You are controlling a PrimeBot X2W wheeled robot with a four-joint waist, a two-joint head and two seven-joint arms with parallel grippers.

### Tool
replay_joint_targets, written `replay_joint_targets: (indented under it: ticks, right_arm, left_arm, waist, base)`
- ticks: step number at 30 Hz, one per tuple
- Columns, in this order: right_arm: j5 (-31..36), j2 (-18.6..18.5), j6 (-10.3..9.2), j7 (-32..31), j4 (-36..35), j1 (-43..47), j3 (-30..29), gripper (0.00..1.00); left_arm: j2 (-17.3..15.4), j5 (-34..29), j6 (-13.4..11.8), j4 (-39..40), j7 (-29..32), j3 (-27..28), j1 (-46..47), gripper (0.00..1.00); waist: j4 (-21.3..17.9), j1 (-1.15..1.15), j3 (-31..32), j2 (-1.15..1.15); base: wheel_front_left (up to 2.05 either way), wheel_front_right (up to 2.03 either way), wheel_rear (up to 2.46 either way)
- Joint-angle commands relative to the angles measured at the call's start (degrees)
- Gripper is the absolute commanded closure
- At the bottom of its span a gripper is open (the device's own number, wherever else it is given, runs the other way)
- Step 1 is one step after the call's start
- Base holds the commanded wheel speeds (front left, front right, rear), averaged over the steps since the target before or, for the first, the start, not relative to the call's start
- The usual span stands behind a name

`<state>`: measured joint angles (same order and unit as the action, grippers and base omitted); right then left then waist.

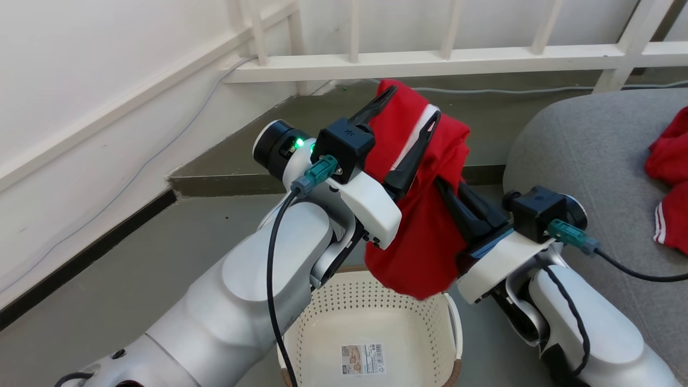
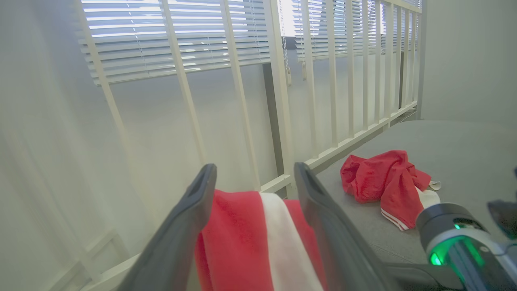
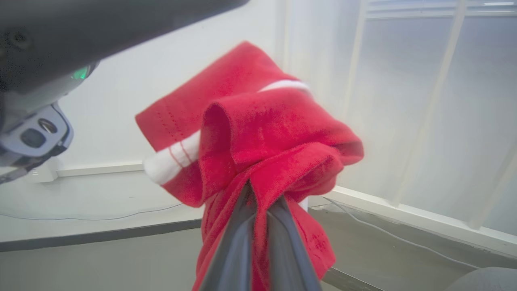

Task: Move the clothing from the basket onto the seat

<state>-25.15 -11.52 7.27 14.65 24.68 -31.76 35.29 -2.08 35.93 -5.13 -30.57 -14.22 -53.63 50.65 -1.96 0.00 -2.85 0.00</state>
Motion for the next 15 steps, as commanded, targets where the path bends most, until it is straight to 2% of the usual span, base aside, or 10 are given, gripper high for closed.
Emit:
replay_joint_targets:
  ticks: [1, 15]
  right_arm:
    - [0.0, -0.2, 0.22, 0.3, -2.1, 0.3, -0.5, 1.0]
    - [-0.2, -4.1, 0.22, 0.3, -6.5, 4.1, -5.0, 1.0]
  left_arm:
    - [-0.8, 0.3, -0.2, 0.7, -0.6, 1.6, 1.1, 0.0]
    - [-0.8, -5.0, 2.5, 3.1, -0.8, 5.9, -8.8, 0.0]
  waist:
    - [-0.8, 0.0, -0.2, 0.0]
    - [-9.8, 0.0, 0.2, 0.0]
  base:
    - [0.0, 0.0, 0.0]
    - [0.0, 0.0, 0.0]
